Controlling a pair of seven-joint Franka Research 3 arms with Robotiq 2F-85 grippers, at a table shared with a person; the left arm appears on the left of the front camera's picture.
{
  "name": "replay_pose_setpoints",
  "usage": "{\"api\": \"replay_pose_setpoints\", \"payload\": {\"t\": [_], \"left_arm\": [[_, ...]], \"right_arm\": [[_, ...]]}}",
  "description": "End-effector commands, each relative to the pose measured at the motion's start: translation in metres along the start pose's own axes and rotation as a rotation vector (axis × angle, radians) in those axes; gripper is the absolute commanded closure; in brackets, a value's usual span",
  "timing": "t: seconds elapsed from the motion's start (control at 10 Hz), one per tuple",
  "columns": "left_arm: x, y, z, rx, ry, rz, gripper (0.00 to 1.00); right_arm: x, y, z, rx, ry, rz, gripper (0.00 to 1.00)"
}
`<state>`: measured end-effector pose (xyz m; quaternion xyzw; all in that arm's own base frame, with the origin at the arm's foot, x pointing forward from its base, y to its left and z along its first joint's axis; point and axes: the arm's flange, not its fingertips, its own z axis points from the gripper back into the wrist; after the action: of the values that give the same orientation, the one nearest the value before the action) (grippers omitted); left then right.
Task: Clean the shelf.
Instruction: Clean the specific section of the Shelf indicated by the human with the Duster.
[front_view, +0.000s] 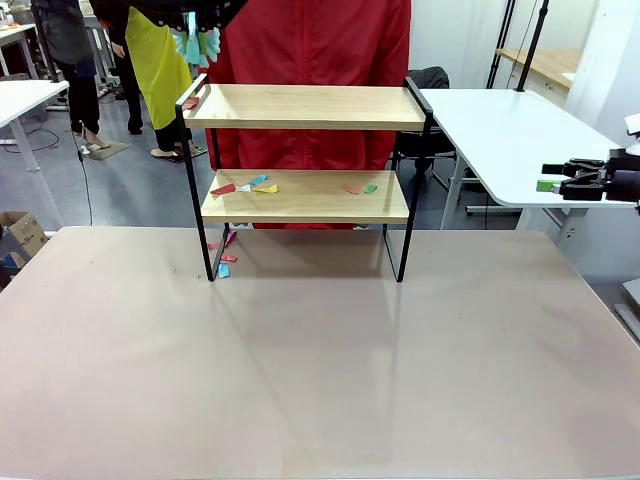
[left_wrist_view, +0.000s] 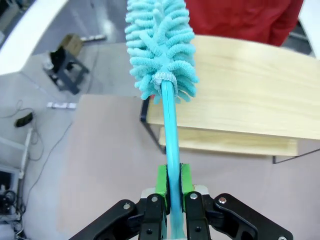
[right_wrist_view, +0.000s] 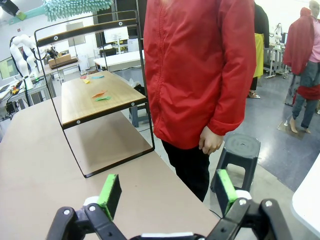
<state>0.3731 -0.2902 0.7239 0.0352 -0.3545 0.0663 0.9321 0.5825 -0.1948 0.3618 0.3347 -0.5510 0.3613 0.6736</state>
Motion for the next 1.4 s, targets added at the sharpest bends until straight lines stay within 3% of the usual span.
{"api": "replay_pose_setpoints", "payload": {"t": [0.0,0.3,0.6,1.3], "left_arm": [[-0.016,0.024,-0.01,-0.115,0.009,-0.023,0.87],[-0.019,0.031,-0.002,-0.196,0.014,-0.035,0.87],[-0.018,0.063,0.014,-0.368,-0.006,-0.157,0.87],[-0.011,0.118,-0.004,-0.996,-0.019,-0.802,0.87]], "right_arm": [[0.008,0.001,-0.001,-0.013,0.011,-0.014,0.0],[0.008,0.001,-0.001,-0.013,0.011,-0.014,0.0],[0.008,0.001,-0.001,-0.013,0.011,-0.014,0.0],[0.008,0.001,-0.001,-0.013,0.011,-0.014,0.0]]}}
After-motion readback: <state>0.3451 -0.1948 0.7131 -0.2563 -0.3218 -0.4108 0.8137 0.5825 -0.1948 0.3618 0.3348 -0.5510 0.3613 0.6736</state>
